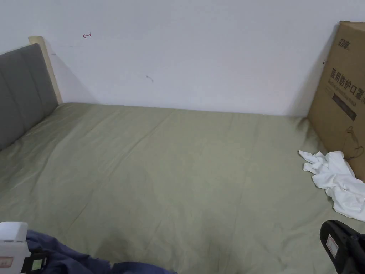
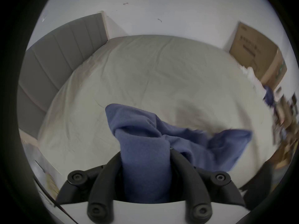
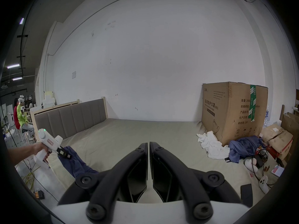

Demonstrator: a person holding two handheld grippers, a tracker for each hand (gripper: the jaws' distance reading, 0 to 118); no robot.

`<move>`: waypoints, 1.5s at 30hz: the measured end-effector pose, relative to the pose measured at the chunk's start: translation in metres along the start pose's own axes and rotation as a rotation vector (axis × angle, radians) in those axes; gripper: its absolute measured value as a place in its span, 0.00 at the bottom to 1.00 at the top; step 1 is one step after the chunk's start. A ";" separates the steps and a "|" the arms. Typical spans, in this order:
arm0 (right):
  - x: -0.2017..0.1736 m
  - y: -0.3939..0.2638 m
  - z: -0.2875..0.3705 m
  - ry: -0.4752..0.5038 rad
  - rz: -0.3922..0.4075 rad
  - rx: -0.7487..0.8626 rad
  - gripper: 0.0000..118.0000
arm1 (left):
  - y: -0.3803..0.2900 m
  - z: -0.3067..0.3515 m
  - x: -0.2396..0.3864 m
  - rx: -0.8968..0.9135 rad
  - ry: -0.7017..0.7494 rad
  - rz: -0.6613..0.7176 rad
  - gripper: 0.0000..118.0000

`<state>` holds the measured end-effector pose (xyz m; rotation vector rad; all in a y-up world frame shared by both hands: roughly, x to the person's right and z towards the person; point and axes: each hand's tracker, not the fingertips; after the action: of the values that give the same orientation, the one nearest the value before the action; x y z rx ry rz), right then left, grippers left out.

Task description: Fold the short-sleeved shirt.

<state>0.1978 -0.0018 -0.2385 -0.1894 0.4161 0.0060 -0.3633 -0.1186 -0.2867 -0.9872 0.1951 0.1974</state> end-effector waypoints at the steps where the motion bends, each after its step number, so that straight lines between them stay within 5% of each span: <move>1: 0.000 0.000 0.000 0.000 -0.002 -0.001 0.01 | 0.003 0.005 0.010 -0.035 -0.075 0.022 0.19; 7: -0.002 0.000 0.003 0.007 -0.013 -0.009 0.01 | -0.018 -0.006 0.127 -0.026 0.017 -0.293 0.19; 15: 0.007 -0.002 0.009 -0.019 -0.016 -0.019 0.01 | -0.054 -0.064 0.235 -0.061 -0.130 -0.480 0.25; 22: 0.014 -0.008 0.015 -0.039 -0.035 -0.038 0.01 | -0.081 -0.108 0.241 -0.016 -0.098 -0.484 0.40; 26: 0.020 -0.011 0.014 -0.048 -0.057 -0.042 0.01 | -0.078 -0.092 0.236 -0.013 -0.147 -0.458 0.56; 30: 0.023 -0.010 0.015 -0.052 -0.061 -0.035 0.01 | -0.050 -0.039 0.206 0.086 -0.311 -0.197 0.60; 34: 0.025 -0.008 0.017 -0.053 -0.064 -0.026 0.01 | -0.027 0.025 0.161 0.327 -0.251 0.058 0.75; 37: 0.028 -0.009 0.019 -0.055 -0.055 -0.029 0.01 | -0.031 0.046 0.144 0.577 -0.035 0.226 0.73; 41: 0.033 -0.014 0.019 -0.063 -0.067 -0.038 0.01 | -0.039 -0.002 0.191 0.401 0.130 -0.075 0.48; 45: 0.034 -0.019 0.017 -0.055 -0.101 -0.050 0.01 | -0.069 -0.078 0.246 0.209 0.167 -0.226 0.47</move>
<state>0.2366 -0.0188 -0.2335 -0.2594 0.3518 -0.0780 -0.1144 -0.2028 -0.3346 -0.8097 0.2495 -0.1111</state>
